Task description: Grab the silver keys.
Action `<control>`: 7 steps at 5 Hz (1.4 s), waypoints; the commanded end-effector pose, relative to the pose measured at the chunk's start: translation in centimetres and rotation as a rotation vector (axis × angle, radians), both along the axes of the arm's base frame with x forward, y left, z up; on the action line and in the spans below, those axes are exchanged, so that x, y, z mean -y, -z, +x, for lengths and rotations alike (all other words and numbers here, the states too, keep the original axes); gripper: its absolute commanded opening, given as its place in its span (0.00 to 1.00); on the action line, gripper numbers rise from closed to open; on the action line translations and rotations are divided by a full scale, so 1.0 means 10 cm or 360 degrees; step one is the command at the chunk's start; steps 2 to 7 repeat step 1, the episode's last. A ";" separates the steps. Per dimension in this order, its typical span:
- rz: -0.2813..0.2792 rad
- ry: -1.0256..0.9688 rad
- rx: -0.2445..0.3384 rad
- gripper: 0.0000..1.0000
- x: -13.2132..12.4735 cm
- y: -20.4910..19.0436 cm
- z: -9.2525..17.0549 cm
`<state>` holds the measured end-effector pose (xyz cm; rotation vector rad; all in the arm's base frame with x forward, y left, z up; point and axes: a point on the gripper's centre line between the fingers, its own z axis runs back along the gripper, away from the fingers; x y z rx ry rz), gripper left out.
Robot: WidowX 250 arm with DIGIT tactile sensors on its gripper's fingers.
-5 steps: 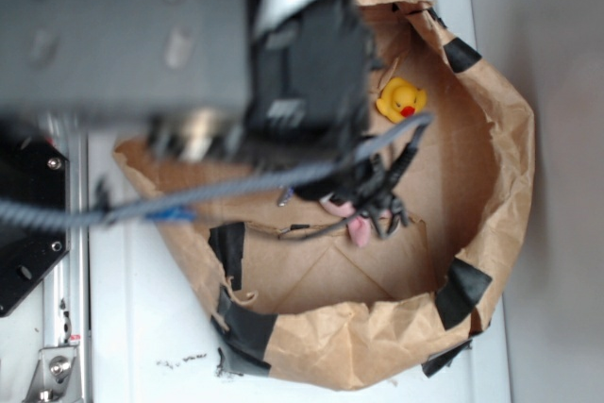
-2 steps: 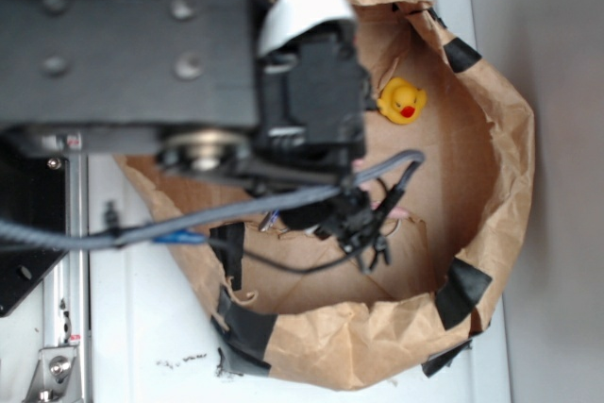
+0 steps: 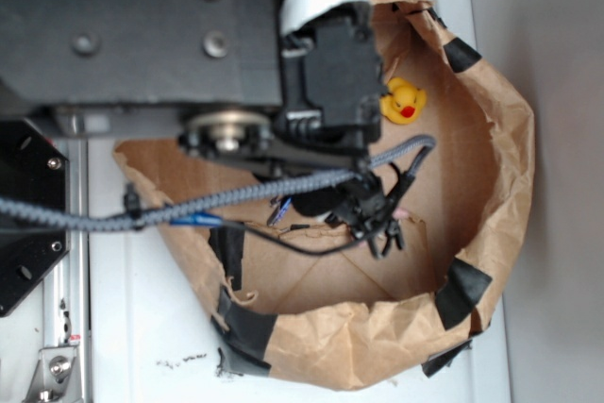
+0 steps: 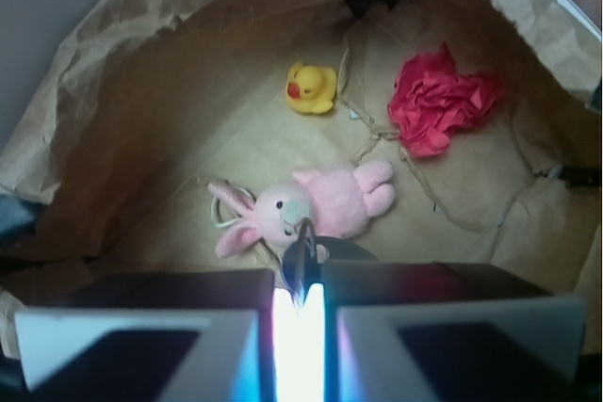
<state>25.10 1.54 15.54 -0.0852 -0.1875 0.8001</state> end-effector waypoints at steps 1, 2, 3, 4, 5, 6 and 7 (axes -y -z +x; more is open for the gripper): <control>0.0072 -0.0016 0.0098 0.00 -0.01 -0.03 0.08; 0.0072 -0.0016 0.0098 0.00 -0.01 -0.03 0.08; 0.0072 -0.0016 0.0098 0.00 -0.01 -0.03 0.08; 0.0072 -0.0016 0.0098 0.00 -0.01 -0.03 0.08; 0.0072 -0.0016 0.0098 0.00 -0.01 -0.03 0.08; 0.0072 -0.0016 0.0098 0.00 -0.01 -0.03 0.08; 0.0072 -0.0016 0.0098 0.00 -0.01 -0.03 0.08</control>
